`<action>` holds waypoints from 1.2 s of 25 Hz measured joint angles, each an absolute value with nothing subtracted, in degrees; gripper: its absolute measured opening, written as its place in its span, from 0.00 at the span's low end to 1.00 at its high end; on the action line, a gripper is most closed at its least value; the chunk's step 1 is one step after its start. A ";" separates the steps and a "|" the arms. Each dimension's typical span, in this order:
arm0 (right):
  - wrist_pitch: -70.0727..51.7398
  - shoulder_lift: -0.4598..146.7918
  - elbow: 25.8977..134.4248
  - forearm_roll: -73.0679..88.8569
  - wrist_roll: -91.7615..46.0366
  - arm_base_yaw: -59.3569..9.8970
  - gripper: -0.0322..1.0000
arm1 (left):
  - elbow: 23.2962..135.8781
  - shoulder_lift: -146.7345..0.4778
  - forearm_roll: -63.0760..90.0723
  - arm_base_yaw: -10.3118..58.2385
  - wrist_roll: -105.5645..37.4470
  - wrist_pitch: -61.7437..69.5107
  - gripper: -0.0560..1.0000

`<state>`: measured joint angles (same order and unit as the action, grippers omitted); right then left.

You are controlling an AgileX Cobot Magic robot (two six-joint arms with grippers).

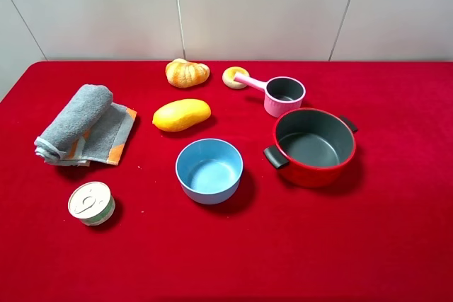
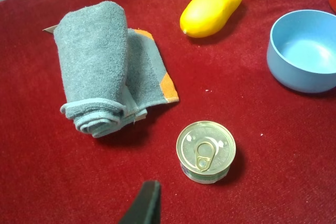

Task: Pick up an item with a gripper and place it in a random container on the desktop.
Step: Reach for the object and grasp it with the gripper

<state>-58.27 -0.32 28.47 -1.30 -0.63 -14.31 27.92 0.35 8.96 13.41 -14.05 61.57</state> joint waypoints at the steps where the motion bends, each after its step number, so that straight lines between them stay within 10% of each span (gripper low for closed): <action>1: -58.27 -0.32 28.47 -1.30 -0.63 -14.31 0.70 | 27.92 0.35 8.96 13.41 -14.05 61.57 0.96; 30: -58.27 -0.32 28.47 -1.30 -0.63 -14.31 0.70 | 27.92 0.35 8.96 13.41 -14.05 61.57 0.96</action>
